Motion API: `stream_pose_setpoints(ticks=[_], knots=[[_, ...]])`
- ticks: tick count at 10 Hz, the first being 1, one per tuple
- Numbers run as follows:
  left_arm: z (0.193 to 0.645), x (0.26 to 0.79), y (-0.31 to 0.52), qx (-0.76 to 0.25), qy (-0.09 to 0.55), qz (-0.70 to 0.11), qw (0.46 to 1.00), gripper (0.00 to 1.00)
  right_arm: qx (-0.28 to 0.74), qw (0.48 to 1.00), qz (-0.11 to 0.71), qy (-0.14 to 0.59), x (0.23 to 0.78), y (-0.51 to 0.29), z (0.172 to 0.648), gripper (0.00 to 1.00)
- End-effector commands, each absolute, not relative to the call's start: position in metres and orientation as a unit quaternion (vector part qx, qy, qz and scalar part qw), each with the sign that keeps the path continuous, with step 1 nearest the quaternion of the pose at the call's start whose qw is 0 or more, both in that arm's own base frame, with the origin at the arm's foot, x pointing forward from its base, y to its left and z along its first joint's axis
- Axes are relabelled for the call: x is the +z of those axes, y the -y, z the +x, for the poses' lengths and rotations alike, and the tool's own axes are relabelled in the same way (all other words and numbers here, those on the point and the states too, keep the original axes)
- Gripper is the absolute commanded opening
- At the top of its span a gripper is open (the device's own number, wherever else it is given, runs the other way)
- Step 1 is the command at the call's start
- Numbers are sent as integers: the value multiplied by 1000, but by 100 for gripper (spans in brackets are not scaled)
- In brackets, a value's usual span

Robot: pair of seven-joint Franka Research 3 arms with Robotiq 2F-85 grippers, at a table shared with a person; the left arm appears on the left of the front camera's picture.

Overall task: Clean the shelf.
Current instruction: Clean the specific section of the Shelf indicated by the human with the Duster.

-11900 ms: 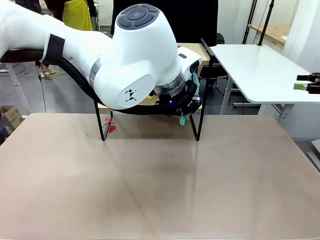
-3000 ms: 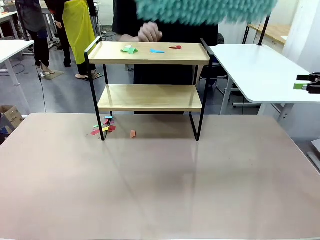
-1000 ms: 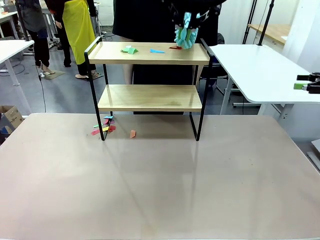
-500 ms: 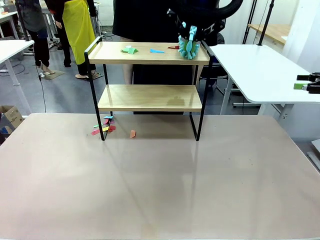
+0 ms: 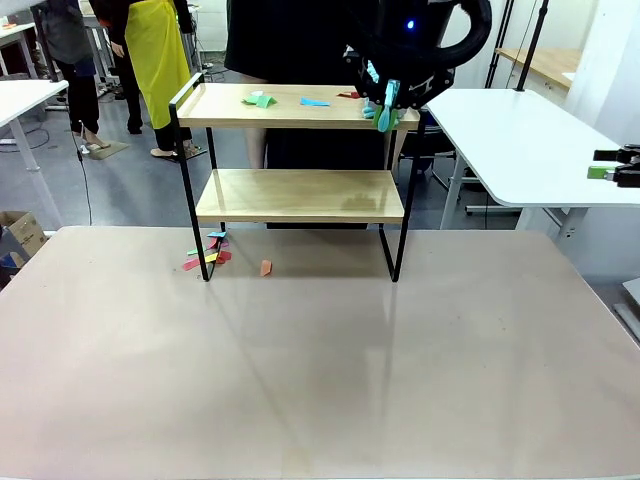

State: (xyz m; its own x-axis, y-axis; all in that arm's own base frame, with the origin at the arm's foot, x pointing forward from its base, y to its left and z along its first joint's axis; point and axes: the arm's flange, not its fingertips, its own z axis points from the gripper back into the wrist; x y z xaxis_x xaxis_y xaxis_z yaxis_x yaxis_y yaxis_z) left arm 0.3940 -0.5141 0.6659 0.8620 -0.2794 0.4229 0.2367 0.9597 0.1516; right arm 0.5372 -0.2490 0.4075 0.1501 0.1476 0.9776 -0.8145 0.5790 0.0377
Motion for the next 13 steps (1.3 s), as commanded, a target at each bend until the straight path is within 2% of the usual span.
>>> stream_pose_setpoints(ticks=[1,7,13], knots=[[392,671,512,-133,232,48,962,14,347,695,301,553,410,247,537,100],[403,670,459,-85,205,86,971,14,347,695,301,553,410,247,537,100],[398,665,356,-44,189,143,971,14,347,695,301,553,410,247,537,100]])
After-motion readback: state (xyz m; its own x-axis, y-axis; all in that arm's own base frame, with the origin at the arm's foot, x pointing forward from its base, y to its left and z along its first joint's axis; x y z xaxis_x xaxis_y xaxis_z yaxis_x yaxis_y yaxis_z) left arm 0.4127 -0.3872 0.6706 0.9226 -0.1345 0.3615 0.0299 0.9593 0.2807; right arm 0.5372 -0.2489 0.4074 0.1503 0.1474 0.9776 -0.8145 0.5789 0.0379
